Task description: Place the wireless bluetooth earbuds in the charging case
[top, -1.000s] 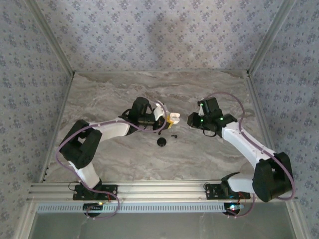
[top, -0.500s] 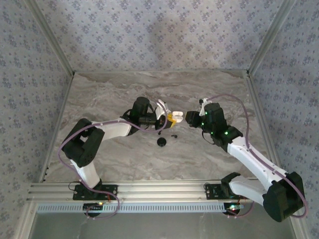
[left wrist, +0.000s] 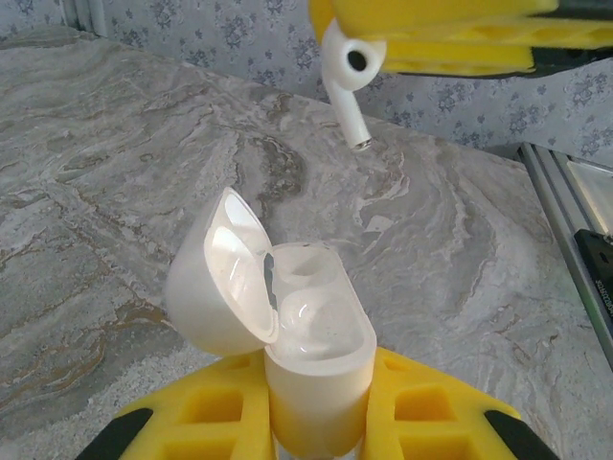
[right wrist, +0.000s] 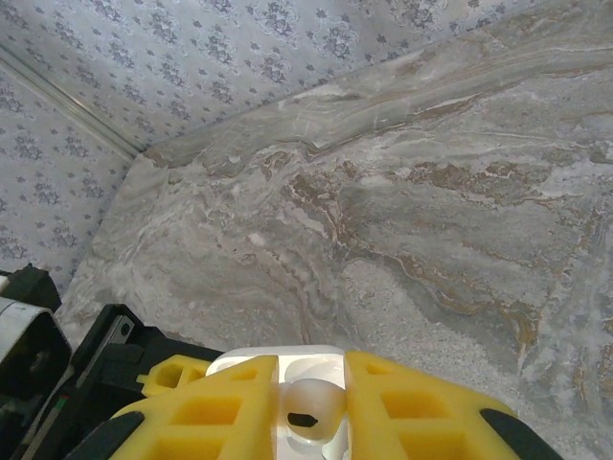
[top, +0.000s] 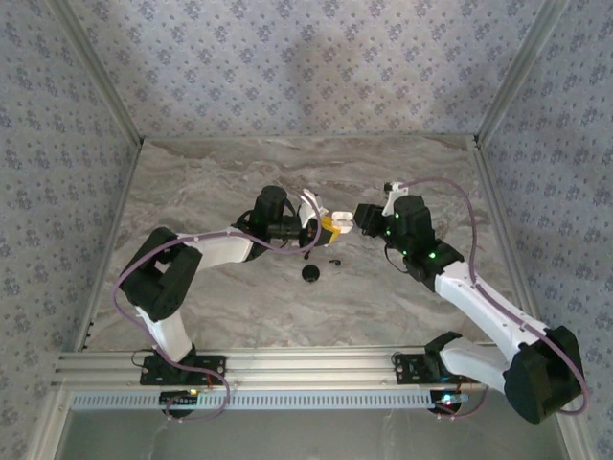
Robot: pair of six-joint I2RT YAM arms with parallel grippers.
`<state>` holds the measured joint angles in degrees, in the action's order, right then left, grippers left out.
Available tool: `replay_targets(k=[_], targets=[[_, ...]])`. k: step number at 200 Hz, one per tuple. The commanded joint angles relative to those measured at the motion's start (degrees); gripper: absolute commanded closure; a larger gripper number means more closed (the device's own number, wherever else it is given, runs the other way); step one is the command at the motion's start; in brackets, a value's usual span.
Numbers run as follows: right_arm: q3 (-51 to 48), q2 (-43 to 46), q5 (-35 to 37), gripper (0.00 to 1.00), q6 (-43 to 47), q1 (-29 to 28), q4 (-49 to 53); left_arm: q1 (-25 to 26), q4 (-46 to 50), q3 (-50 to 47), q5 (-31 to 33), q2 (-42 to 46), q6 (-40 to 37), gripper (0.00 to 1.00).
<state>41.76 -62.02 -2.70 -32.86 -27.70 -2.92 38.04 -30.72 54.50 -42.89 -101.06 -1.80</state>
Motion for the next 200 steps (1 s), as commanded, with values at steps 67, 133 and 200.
replay_targets(k=[67, 133, 200], targets=[[-1.1, -3.11, -0.22, 0.76, -1.77, -0.25, -5.56, 0.67, -7.35, 1.32, -1.67, -0.3, 4.35, 0.82], [-1.73, -3.37, -0.4, 0.77, -2.07, -0.35, -6.4, 0.54, -10.84, 1.05, -0.96, -0.25, 7.55, 0.82], [-1.97, -3.03, -1.79, 0.76, -1.44, -0.67, -6.45, 0.27, -12.32, 1.14, -0.61, 0.07, 9.0, 0.82]])
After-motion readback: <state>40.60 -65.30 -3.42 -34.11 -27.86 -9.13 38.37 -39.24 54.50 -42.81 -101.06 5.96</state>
